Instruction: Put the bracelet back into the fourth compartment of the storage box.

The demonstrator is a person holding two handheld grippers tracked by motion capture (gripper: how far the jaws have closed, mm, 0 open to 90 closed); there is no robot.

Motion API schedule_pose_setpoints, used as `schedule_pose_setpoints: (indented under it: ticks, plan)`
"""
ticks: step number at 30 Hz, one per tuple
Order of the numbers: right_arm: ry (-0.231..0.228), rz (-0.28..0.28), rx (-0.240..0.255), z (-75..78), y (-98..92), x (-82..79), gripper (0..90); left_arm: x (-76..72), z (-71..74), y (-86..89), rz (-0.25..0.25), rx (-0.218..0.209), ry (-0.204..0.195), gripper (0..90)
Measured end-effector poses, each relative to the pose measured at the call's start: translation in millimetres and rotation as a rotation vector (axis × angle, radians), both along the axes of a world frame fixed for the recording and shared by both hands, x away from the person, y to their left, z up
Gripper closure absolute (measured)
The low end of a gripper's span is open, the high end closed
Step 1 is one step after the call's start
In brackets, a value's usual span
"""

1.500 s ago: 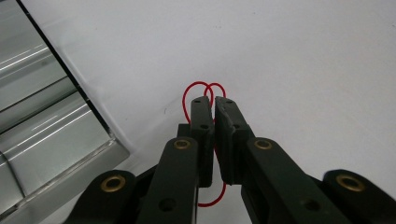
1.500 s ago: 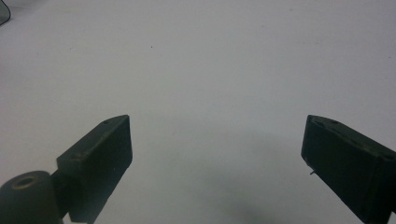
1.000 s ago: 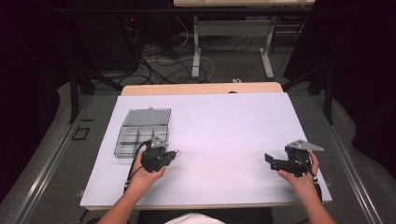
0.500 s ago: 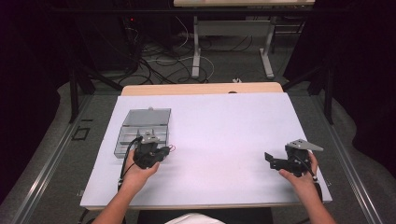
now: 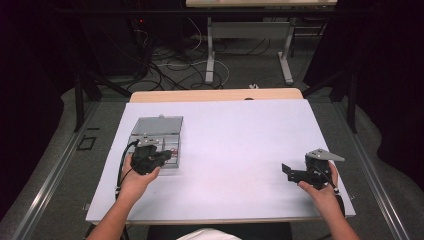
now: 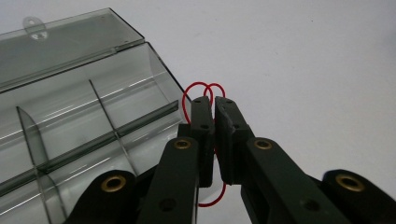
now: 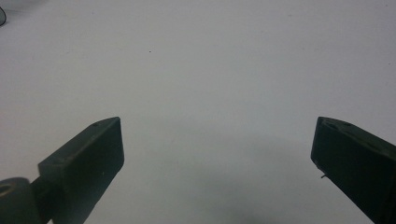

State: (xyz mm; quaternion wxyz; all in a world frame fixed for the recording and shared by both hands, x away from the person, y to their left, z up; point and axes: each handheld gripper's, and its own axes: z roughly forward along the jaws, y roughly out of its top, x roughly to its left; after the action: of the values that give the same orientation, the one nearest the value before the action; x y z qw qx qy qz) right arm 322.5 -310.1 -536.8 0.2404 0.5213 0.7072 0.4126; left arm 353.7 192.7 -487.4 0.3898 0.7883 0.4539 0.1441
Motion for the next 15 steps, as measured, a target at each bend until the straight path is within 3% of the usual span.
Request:
schedule_pose_setpoints:
  ticks: [9, 10, 15]
  plan:
    - [-0.01, -0.021, -0.001, -2.7, 2.4, 1.3, 0.0, 4.7, 8.1, 17.8, 0.027, 0.006, -0.015, 87.4]
    - [0.01, -0.015, -0.008, -1.6, 1.5, 0.7, 0.0, 4.9, 8.7, 19.3, 0.033, 0.004, -0.011, 87.4]
    - [0.016, -0.009, -0.017, -1.9, 0.9, 0.8, 0.0, 7.3, 10.0, 27.5, 0.061, 0.007, -0.007, 87.4]
